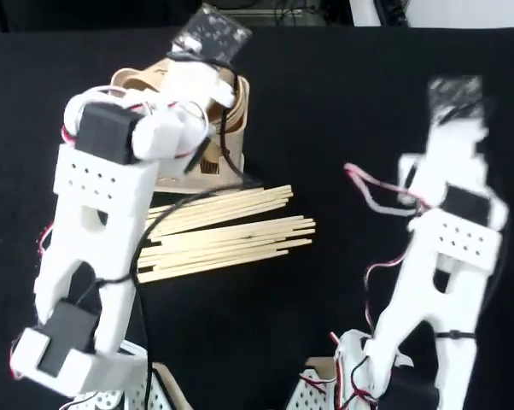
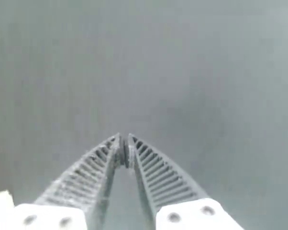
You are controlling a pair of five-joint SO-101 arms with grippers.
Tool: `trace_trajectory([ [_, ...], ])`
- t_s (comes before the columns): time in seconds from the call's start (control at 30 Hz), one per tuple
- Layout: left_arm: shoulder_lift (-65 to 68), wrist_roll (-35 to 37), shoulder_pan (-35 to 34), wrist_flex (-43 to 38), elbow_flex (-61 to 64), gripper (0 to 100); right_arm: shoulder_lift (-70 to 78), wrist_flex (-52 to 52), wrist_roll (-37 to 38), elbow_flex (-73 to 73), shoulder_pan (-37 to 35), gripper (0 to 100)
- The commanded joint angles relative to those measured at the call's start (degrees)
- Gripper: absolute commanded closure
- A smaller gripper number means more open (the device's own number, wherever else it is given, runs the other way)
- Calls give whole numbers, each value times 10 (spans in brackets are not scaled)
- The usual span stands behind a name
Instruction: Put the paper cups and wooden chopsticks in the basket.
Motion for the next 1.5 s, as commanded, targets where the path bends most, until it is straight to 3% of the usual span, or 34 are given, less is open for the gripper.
trace_trajectory([
  [0.0,-53,-3,25,4,9,970,-13,7,-57,-145,-25,979],
  [0.3,-46,-19,1,2,44,970,-8,6,-275,-306,-65,984],
  [0.5,-16,-19,-26,2,16,970,-13,45,-203,-339,-207,984],
  [0.6,-16,-19,-29,2,15,970,-9,95,-166,-334,-223,984],
  [0.7,-16,-19,-29,2,15,970,-9,123,-178,-319,-221,982],
  [0.87,-16,-18,-24,2,15,970,-13,122,-350,-293,-229,983],
  [0.97,-16,-18,-24,-1,15,970,-13,122,-476,-291,-265,983],
  [1.03,-15,-18,-25,-1,15,970,-13,121,-520,-295,-299,983],
  [1.33,-15,-19,-29,-1,15,969,-14,64,-538,-294,-359,983],
  [1.47,-16,-18,-29,0,15,895,-14,64,-534,-294,-357,982],
])
